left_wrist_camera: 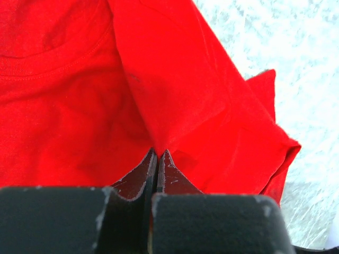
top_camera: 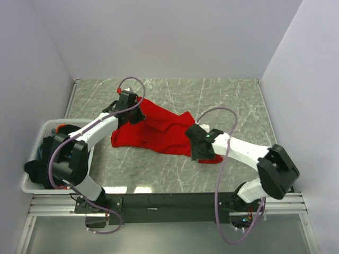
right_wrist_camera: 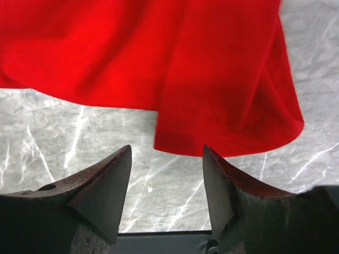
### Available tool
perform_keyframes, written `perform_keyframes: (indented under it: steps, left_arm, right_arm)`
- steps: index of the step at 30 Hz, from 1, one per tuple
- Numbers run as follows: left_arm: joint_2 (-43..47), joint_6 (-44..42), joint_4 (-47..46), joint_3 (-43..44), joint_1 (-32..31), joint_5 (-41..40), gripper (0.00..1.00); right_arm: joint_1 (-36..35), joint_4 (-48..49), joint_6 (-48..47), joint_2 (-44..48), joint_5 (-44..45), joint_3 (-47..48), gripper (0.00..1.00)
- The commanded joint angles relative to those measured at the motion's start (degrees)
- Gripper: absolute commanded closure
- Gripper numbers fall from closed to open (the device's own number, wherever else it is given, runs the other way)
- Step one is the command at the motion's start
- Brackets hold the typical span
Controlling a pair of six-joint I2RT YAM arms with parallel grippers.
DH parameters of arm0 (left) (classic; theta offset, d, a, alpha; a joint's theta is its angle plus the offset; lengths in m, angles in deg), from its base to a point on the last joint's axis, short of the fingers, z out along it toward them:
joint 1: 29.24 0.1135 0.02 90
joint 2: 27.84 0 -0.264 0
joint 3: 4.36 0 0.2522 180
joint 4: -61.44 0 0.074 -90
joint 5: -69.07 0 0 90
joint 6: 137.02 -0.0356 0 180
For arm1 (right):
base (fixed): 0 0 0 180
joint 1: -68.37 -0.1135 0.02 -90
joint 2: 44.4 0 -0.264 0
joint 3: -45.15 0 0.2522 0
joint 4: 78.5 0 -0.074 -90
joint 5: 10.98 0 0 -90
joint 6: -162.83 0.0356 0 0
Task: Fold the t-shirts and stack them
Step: Flatten the tshirt out
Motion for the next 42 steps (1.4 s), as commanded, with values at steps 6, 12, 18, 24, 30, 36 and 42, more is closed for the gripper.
perform_keyframes:
  steps: [6, 12, 18, 24, 30, 36, 42]
  left_arm:
    - [0.89, -1.73, -0.67, 0.0, 0.27, 2.97, 0.99]
    - [2.03, -1.81, -0.49, -0.09, 0.97, 2.44, 0.99]
    - [2.21, -1.46, -0.58, -0.35, 1.58, 2.88, 0.99]
    - [2.74, -2.07, -0.32, 0.0, 2.02, 2.27, 0.99]
    - [2.74, -1.99, 1.17, 2.63, 4.83, 2.79, 0.99]
    - [0.81, -1.73, 5.39, 12.29, 11.32, 4.28, 0.99]
    - [-3.23, -1.46, 11.81, 33.55, 16.78, 5.08, 0.99]
  right_arm:
    - [-5.3, -5.87, 3.89, -10.03, 8.95, 6.59, 0.39]
    - [-6.53, -7.01, 4.33, -14.52, 11.94, 7.91, 0.44]
    - [-8.29, -8.51, 4.77, -17.33, 14.58, 9.49, 0.53]
    - [-8.47, -10.35, 5.21, -16.02, 17.3, 9.5, 0.75]
    - [-7.59, -13.6, 5.12, -14.44, 22.49, 11.16, 0.95]
    - [0.92, -16.51, 0.65, -9.62, 29.96, 19.22, 1.0]
    - [13.84, -13.79, -16.28, -4.16, 34.44, 37.42, 1.0]
